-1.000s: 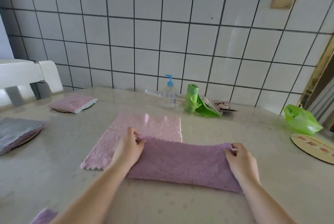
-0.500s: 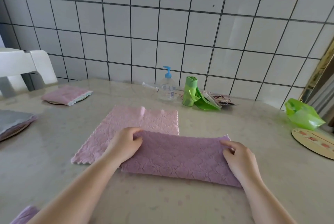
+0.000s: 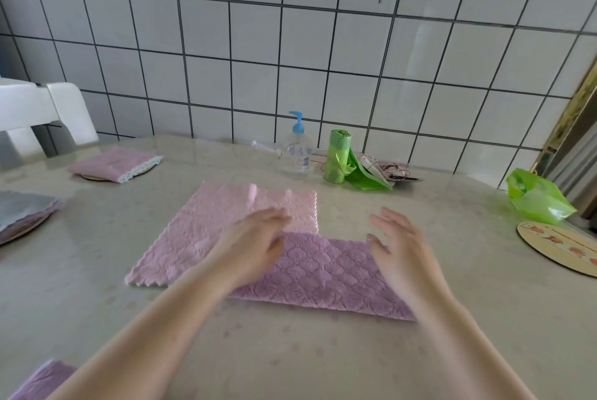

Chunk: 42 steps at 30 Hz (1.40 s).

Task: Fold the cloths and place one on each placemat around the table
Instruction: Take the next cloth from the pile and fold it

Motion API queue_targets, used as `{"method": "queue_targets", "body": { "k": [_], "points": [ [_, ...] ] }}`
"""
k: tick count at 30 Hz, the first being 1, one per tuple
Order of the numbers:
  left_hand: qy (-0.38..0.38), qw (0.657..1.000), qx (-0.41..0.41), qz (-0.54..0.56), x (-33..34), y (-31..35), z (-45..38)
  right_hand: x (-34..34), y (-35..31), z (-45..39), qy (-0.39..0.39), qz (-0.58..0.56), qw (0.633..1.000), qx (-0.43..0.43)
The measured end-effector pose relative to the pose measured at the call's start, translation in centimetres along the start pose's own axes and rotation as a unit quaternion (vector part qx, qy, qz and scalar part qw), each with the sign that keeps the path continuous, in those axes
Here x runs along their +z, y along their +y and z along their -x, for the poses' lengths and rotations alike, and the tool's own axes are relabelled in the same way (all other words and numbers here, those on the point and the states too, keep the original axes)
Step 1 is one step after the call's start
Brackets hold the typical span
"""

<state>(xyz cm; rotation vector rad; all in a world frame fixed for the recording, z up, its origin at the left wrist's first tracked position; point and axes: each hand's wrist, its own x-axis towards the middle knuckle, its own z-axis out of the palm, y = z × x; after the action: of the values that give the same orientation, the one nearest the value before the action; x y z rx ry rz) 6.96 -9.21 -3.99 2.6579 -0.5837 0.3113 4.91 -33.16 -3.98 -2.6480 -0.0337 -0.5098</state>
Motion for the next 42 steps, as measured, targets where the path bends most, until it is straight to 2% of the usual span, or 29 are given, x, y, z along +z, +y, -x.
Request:
{"method": "queue_targets", "body": {
  "k": [2,4,6,8,13,17,20,22,24,26,29,31,38,42],
  "points": [
    [-0.12,0.991,0.03,-0.059,0.7,1.8,0.4,1.1,-2.3,0.5,-0.071,0.013,0.996,-0.047],
    [-0.184,0.976,0.021,-0.114,1.9,2.2,0.8,3.3,-3.4,1.3,-0.13,0.061,0.986,-0.082],
    [-0.205,0.968,0.015,-0.146,3.1,1.6,1.0,5.0,-3.1,1.9,-0.176,0.107,0.974,-0.093],
    [-0.213,0.964,0.008,-0.156,3.6,1.2,1.1,5.5,-2.1,1.9,-0.207,0.131,0.967,-0.066],
    [-0.241,0.959,-0.047,-0.139,2.6,-0.7,1.0,4.1,0.6,1.2,-0.208,0.17,0.963,0.032],
    [-0.24,0.956,-0.112,-0.125,1.9,-2.5,1.0,3.3,2.1,1.0,-0.218,0.173,0.957,0.085],
    [-0.225,0.959,-0.118,-0.127,1.6,-2.6,1.0,3.3,2.2,1.0,-0.213,0.169,0.958,0.093],
    [-0.167,0.978,-0.065,-0.111,1.2,-1.9,0.8,3.2,1.8,0.9,-0.167,0.156,0.971,0.065],
    [-0.093,0.995,0.029,-0.031,0.6,-0.5,0.6,3.2,0.9,0.5,-0.088,0.088,0.992,0.017],
    [-0.104,0.988,0.102,0.059,0.1,1.1,0.5,3.5,-0.6,-0.5,-0.06,-0.017,0.998,-0.017],
    [-0.176,0.972,0.146,0.05,0.7,2.4,1.0,4.6,-2.1,-2.5,-0.155,-0.055,0.986,-0.028],
    [-0.181,0.971,0.153,0.025,1.2,2.5,1.2,4.9,-2.5,-3.8,-0.188,-0.023,0.982,-0.018],
    [-0.17,0.974,0.152,0.012,0.8,2.7,1.5,4.8,-2.9,-6.5,-0.259,0.056,0.964,-0.012],
    [-0.149,0.977,0.147,0.037,0.3,2.7,1.5,4.3,-3.0,-6.3,-0.245,0.033,0.969,-0.027]
  ]
}}
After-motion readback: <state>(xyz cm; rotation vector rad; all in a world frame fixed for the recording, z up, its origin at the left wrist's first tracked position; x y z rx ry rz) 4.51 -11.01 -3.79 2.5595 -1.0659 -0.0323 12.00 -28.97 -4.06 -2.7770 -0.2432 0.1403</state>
